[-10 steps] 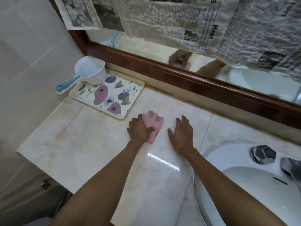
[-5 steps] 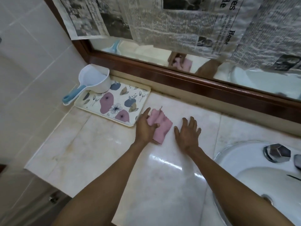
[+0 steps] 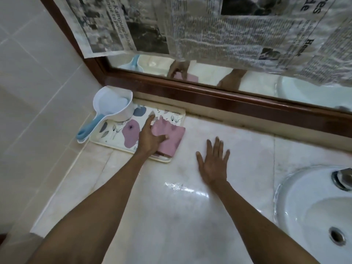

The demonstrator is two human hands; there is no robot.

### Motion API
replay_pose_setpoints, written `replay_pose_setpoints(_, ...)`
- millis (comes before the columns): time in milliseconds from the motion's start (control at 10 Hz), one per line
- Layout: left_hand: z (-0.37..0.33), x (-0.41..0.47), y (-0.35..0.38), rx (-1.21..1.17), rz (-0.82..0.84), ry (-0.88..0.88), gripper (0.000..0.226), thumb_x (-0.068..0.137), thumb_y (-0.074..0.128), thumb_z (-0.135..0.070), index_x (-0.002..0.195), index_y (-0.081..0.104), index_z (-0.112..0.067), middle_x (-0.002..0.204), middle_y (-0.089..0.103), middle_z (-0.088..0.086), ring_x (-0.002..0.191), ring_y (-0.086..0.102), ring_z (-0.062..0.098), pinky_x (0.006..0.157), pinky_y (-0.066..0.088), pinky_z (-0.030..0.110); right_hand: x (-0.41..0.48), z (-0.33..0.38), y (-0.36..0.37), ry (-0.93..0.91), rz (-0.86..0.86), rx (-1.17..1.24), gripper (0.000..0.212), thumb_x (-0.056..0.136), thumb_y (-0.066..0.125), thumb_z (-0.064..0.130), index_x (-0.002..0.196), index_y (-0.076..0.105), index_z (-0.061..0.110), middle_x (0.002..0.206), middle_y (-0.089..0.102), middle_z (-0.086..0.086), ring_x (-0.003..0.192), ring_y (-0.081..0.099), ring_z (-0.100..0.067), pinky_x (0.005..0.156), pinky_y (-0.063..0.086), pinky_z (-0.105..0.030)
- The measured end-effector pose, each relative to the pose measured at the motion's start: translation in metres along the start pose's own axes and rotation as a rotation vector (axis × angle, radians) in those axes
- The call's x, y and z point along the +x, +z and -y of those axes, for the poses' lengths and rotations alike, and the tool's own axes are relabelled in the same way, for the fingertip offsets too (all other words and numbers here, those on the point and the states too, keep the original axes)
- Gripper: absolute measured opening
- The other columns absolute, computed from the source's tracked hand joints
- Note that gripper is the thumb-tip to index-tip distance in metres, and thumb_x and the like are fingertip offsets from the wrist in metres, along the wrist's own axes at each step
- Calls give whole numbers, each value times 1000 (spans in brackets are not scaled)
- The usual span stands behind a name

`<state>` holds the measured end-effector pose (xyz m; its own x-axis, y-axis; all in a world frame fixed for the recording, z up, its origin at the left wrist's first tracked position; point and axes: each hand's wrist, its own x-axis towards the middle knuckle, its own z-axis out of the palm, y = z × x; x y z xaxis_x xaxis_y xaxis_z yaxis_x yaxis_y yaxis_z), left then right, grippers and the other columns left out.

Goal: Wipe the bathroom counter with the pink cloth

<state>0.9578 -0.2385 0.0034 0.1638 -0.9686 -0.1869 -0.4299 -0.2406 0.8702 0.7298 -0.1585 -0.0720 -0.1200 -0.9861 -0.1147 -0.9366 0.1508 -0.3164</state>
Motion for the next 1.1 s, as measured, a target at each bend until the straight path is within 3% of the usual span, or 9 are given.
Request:
replay_pose_setpoints(100, 20, 5, -5, -9, 17, -33, 98, 71, 87, 11, 155, 41, -9, 153, 52, 7, 144, 44, 22, 99, 47, 8, -1, 0, 2, 12, -45, -19, 69, 102, 21, 59, 159, 17, 19, 168, 1, -9, 155, -3, -25, 124, -1, -53)
replay_pose_setpoints(200, 33, 7, -8, 49, -11, -31, 100, 69, 90, 3, 154, 42, -16, 142, 60, 0, 135, 51, 19, 114, 44, 33, -3, 2, 2, 17, -74, -46, 69, 101, 22, 59, 158, 20, 19, 168, 5, -9, 156, -1, -25, 124, 4, -54)
replay_pose_setpoints(300, 33, 4, -9, 117, -65, -7, 98, 73, 88, 1, 156, 37, -16, 138, 59, 7, 130, 52, 21, 102, 37, 20, -4, 2, 1, 26, -86, -45, 68, 101, 24, 59, 157, 23, 20, 168, 8, -8, 155, 2, -24, 124, 7, -54)
replay_pose_setpoints(400, 31, -3, -7, 357, -107, 58, 101, 79, 86, -13, 161, 27, -16, 153, 40, 20, 145, 37, 34, 115, 32, 34, -4, 3, 1, 31, -95, -49, 68, 100, 26, 60, 156, 24, 21, 168, 9, -7, 155, 3, -23, 124, 7, -53)
replay_pose_setpoints(500, 27, -12, 0, 735, -96, 283, 85, 91, 72, -33, 162, 28, -18, 168, 21, 20, 156, 21, 41, 121, 25, 58, -5, 4, 0, 33, -99, -59, 67, 100, 25, 59, 155, 25, 21, 167, 10, -6, 155, 4, -23, 124, 7, -52)
replay_pose_setpoints(600, 30, -18, 11, 816, 67, 469, 63, 106, 46, -40, 161, 31, -14, 171, 20, 15, 159, 18, 36, 125, 18, 62, -4, 3, 2, 37, -94, -65, 67, 100, 24, 60, 155, 23, 21, 167, 10, -6, 155, 3, -23, 124, 6, -53)
replay_pose_setpoints(900, 43, -26, 15, 855, 373, 167, 76, 105, 15, -65, 167, -4, -25, 175, -10, 0, 162, -8, 23, 128, -2, 54, 0, 2, -7, 22, 49, -59, 71, 101, 21, 60, 159, 13, 21, 168, -2, -8, 155, -5, -24, 124, 0, -53)
replay_pose_setpoints(1000, 26, -29, 9, 830, 408, 130, 70, 109, 22, -54, 167, 0, -21, 175, -7, 4, 162, -4, 27, 128, 2, 56, -1, -6, -24, -12, 192, -25, 70, 102, 26, 58, 159, 8, 22, 168, -8, -6, 155, -7, -24, 123, 1, -50)
replay_pose_setpoints(1100, 13, -37, 9, 785, 359, 178, 63, 110, 31, -43, 165, 20, -14, 172, 19, 14, 158, 19, 34, 125, 20, 55, -9, -20, -50, -58, 339, -16, 65, 103, 35, 51, 158, 18, 20, 168, -1, -5, 155, 4, -25, 122, 17, -48)
